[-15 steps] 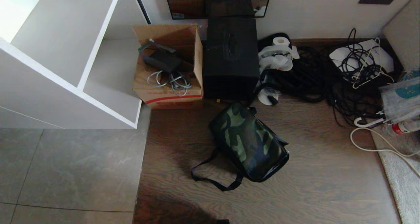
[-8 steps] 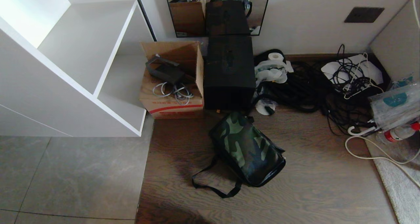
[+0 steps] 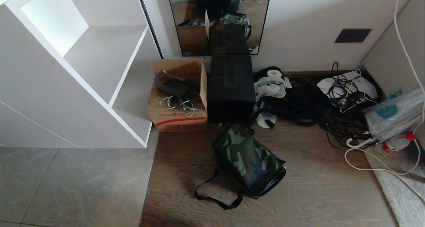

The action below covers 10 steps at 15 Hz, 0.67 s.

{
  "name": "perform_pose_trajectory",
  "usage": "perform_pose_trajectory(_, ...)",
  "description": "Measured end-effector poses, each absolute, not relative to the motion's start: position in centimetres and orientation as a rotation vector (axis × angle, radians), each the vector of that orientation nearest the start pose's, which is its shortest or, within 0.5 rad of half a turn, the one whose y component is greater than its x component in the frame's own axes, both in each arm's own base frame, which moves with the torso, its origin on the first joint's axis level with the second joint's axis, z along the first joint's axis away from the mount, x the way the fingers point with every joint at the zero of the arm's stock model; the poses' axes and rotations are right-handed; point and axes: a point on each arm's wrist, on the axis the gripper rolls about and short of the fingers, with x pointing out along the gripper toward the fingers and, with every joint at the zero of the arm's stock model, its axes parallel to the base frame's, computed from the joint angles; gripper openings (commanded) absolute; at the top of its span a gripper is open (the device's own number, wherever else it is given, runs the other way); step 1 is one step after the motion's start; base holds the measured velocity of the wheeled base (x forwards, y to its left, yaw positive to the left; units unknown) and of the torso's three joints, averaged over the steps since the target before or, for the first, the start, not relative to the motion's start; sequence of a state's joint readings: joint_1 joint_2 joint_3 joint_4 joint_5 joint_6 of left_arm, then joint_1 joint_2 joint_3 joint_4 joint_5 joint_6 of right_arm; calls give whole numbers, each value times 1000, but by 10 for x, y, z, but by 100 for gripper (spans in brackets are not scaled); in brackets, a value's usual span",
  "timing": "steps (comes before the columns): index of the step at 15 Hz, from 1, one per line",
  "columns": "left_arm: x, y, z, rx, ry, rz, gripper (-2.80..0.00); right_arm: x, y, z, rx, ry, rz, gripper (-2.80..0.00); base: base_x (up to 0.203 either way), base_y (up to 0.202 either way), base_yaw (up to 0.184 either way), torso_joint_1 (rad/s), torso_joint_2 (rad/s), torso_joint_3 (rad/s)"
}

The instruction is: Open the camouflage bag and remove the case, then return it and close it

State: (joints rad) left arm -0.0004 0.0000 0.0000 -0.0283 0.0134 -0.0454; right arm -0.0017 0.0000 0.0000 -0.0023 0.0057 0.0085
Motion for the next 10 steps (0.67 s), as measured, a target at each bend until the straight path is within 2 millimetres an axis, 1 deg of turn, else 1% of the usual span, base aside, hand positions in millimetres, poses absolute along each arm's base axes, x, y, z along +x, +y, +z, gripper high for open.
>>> perform_pose_trajectory(10,-23,0,78,-46,-29,13,-280,-23,0,76,8,-3,4,-280,0,0,0,2,2,199)
